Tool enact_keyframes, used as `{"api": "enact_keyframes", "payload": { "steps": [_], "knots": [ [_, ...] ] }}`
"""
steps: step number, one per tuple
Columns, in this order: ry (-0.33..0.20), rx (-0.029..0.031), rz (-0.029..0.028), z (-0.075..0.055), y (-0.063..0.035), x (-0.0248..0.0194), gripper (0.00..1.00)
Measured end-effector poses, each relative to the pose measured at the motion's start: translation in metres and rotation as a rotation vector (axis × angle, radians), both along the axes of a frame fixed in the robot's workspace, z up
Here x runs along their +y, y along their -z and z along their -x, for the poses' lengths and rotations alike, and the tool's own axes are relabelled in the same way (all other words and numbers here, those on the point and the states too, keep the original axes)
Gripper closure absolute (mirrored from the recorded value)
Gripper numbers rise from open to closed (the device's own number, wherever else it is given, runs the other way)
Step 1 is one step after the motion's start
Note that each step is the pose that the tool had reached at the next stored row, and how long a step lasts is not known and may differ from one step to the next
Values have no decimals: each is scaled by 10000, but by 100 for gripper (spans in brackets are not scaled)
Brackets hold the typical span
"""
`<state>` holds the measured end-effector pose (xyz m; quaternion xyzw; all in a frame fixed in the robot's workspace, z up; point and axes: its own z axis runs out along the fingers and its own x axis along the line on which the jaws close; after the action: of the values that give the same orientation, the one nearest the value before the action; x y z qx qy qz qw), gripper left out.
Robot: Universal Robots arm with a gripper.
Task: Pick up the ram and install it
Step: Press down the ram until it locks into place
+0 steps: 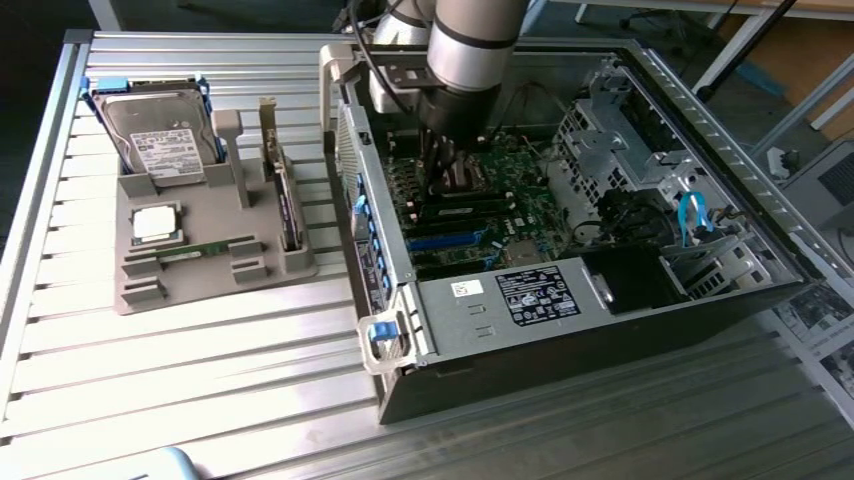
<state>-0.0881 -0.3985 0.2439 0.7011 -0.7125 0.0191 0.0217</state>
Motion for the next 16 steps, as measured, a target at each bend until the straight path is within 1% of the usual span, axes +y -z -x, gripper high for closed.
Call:
{"api": "enact_keyframes", "payload": {
  "steps": [12,16],
  "knots": [
    [0,1,1,6,43,-40,89],
    [0,2,3,7,73,-51,89]
  ]
}}
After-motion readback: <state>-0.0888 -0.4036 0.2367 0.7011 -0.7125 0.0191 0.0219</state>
